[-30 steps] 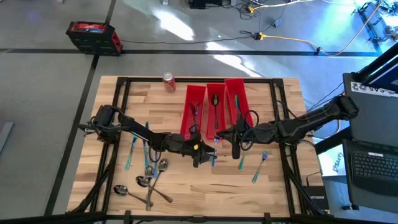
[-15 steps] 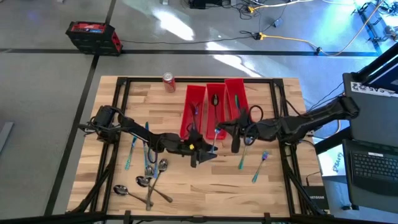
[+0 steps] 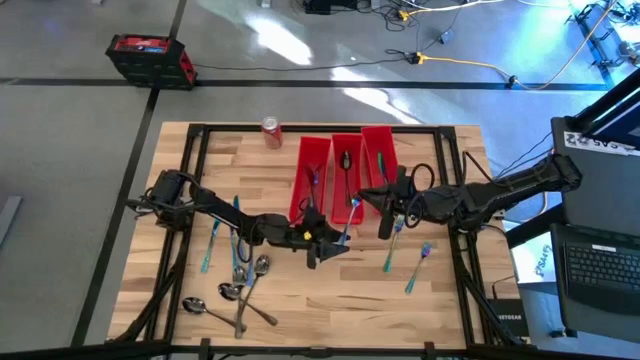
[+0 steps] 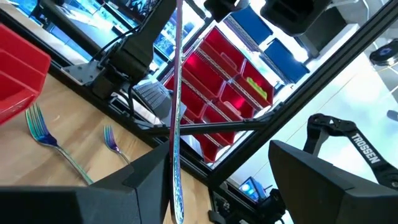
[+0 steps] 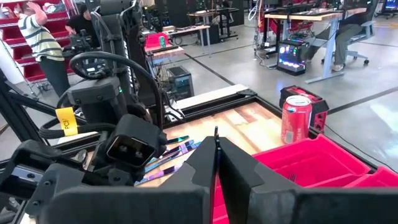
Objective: Sort silverware
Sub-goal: Put the purple fork into the left red bin
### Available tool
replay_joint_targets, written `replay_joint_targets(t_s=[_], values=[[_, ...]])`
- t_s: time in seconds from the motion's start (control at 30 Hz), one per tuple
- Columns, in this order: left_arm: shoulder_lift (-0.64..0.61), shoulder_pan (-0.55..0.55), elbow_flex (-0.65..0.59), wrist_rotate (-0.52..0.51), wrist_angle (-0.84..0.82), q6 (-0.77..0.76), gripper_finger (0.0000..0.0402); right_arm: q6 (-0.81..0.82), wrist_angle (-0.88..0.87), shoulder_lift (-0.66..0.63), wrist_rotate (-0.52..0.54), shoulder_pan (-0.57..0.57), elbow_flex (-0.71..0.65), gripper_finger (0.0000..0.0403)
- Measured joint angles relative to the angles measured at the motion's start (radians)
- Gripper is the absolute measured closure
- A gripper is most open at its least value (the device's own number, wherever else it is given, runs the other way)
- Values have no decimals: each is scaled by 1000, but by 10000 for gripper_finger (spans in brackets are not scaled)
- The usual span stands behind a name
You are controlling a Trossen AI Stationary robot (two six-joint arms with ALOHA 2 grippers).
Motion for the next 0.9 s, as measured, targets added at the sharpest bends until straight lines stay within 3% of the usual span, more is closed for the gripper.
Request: replay_joint_targets(t_s=[0.23, 0.47, 0.67, 0.9], values=[[0, 0, 0, -17, -2, 2, 177, -5, 0, 0, 0, 0, 0, 403], [0, 3, 0, -24, -3, 5, 302, -4, 2, 0, 0, 0, 0, 403], [0, 3, -1, -25, -3, 14, 378, -4, 5, 0, 0, 0, 0, 402], [0, 6, -2, -34, 14, 25, 399, -5, 17, 0, 0, 0, 1, 402]])
